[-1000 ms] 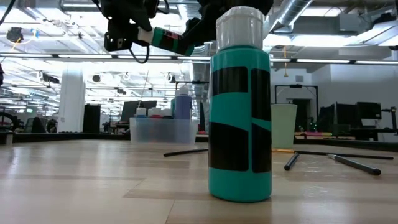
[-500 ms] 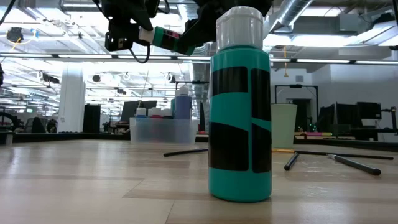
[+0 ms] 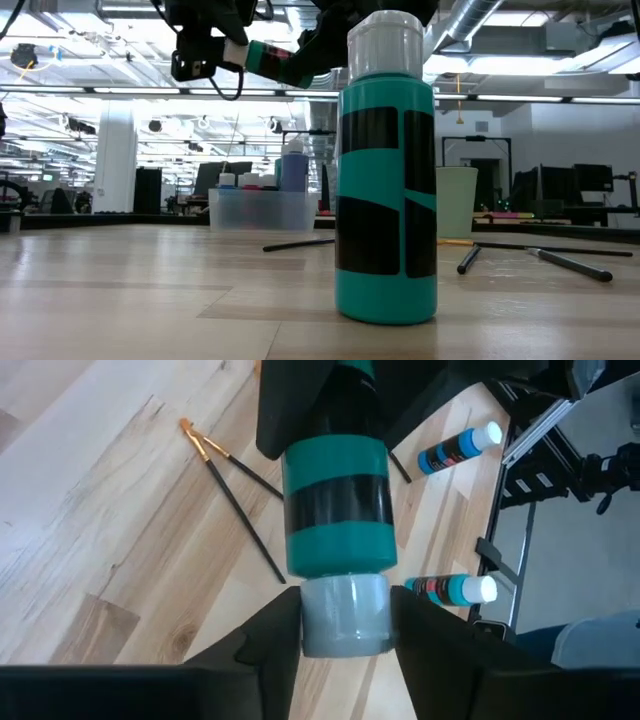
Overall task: Pick & Place Paint Supplies
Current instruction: Put the small dark green paint bottle into the transparent bin
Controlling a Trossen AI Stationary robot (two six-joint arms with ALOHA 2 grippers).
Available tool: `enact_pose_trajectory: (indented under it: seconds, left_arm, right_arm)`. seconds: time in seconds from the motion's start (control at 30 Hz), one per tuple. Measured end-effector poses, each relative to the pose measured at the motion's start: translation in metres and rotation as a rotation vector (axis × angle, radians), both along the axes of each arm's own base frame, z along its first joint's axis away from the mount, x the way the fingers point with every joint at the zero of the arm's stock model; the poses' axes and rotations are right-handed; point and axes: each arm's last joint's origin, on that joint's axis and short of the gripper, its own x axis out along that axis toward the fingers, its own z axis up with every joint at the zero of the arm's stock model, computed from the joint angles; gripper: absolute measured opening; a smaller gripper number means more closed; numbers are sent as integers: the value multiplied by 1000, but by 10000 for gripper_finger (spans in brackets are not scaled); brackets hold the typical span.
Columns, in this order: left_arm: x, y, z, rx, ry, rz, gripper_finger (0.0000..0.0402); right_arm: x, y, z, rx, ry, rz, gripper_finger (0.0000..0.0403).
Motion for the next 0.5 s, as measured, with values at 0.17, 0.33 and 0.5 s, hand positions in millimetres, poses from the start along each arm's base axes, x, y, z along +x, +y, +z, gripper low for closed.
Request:
enact_pose_trajectory:
  seconds: [0.17,0.33,0.5]
  left_arm:
    - [-4,-2,11,7,-98,-133,172]
    - [-28,-1,41,78,-261,-90,202]
    - [-61,1,82,433,-520,118,217]
  right_arm:
    - [-7,-4,14,47,-31,1,143]
    - [-22,-21,41,130,-103,-5,137]
    - [-36,-41,65,277,-182,42,140]
